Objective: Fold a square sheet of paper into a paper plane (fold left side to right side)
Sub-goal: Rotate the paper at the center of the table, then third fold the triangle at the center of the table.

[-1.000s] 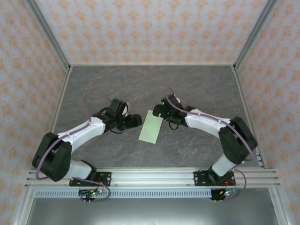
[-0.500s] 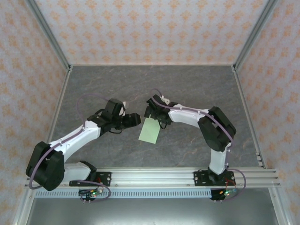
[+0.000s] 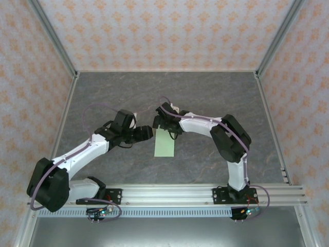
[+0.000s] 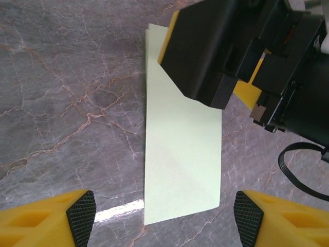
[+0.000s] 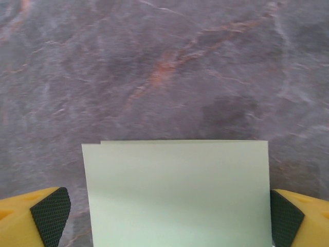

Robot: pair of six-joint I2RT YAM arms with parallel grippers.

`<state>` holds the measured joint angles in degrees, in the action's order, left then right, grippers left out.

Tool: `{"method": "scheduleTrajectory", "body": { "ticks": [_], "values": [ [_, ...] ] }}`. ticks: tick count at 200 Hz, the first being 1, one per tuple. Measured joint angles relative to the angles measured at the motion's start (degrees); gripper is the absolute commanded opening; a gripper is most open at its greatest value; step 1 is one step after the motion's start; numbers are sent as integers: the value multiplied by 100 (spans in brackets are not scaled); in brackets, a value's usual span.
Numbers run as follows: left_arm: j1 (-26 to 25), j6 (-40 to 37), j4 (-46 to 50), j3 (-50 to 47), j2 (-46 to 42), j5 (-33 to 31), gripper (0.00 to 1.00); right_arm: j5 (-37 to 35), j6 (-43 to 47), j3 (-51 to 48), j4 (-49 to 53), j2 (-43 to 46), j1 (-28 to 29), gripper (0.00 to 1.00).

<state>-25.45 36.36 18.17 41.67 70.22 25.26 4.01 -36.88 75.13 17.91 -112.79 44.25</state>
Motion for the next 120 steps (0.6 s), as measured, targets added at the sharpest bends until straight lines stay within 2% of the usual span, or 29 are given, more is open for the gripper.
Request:
{"method": "scheduleTrajectory", "body": {
  "ticks": [48,74,96,120],
  "values": [
    [0,44,-111,-267,-107,101,75,-107,529,96,105,28,-2,100],
    [0,181,-396,-503,-98,317,74,-85,791,-76,125,363,-72,90],
    [0,323,-708,-608,46,538,72,328,868,-330,-166,686,-245,81],
    [0,461,-1045,-638,306,728,72,855,859,-459,-546,686,-448,79]
  ]
}}
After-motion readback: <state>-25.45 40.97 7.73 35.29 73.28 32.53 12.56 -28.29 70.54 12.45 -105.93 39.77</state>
